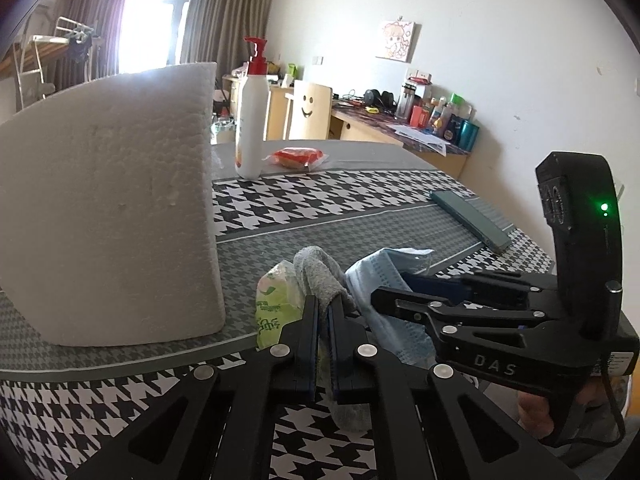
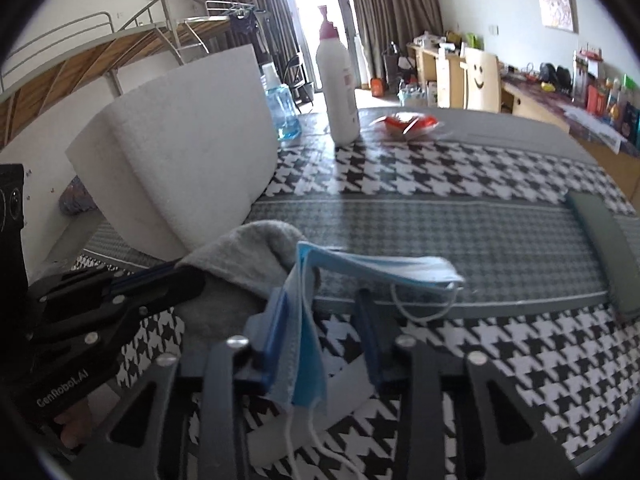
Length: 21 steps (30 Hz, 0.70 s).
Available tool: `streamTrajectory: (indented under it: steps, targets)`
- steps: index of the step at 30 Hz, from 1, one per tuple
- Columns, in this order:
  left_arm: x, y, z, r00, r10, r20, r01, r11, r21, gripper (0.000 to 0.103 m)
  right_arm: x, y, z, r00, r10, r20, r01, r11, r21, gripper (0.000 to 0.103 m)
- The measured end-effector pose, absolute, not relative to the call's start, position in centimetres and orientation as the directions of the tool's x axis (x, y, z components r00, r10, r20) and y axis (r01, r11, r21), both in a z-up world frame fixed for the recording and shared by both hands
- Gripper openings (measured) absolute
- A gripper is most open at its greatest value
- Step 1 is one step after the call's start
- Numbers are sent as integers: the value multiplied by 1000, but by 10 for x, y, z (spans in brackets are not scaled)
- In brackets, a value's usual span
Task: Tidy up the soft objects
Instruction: 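Grasp the grey sock with the left tool while the right tool grasps the blue face mask, then lift the grey sock with the left tool while the right tool lifts the blue mask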
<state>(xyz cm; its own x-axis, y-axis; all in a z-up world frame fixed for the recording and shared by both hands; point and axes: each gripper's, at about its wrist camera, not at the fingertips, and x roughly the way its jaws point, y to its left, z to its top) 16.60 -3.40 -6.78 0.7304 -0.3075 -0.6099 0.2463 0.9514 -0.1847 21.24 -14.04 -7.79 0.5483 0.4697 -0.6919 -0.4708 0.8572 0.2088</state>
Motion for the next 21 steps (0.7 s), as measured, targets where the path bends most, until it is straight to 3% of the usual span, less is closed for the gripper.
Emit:
streamTrajectory:
  steps: [7,21]
  targets:
    - [164,-40,-69,726,-309,-614,265,950,-163,5,210,-137,-83,519,483,-706,-477,848,229,7]
    - [170,-47,-75,714,-279,-642,263,957,-123,5,194,-158,-54,602,474,-642,-446,867,222,4]
